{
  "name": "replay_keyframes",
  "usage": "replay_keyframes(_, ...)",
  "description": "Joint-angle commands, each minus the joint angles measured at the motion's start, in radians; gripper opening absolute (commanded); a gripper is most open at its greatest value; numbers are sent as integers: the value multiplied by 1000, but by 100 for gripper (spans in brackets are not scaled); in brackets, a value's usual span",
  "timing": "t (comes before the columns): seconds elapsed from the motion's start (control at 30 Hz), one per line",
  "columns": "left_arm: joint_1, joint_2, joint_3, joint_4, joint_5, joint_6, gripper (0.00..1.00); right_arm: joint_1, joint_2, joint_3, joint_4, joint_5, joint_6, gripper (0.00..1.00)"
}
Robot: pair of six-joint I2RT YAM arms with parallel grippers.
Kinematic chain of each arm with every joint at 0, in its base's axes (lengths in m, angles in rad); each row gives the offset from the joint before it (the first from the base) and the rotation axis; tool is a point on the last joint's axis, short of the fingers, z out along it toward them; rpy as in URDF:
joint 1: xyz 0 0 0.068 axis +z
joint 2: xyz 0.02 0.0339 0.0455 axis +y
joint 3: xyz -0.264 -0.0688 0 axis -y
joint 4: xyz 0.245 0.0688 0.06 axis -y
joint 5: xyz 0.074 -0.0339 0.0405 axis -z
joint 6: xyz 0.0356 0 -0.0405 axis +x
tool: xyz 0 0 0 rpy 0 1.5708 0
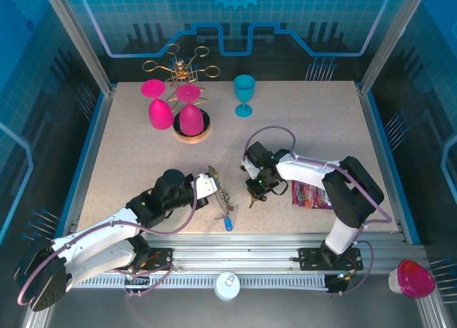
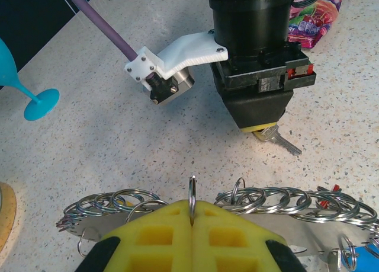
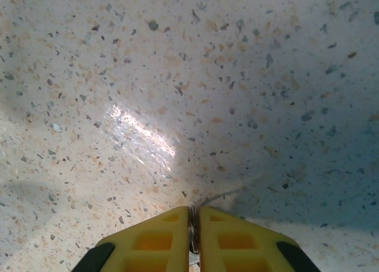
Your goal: Put the keys on the keyring
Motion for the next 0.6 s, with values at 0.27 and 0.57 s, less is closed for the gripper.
replay_keyframes(0.27, -2, 1, 26, 30, -1, -1, 0, 1, 2, 30, -44, 12, 10, 16)
replay_keyframes(0.57, -3, -1, 26, 25, -3, 0, 0, 3, 21, 37, -50, -4, 10, 14)
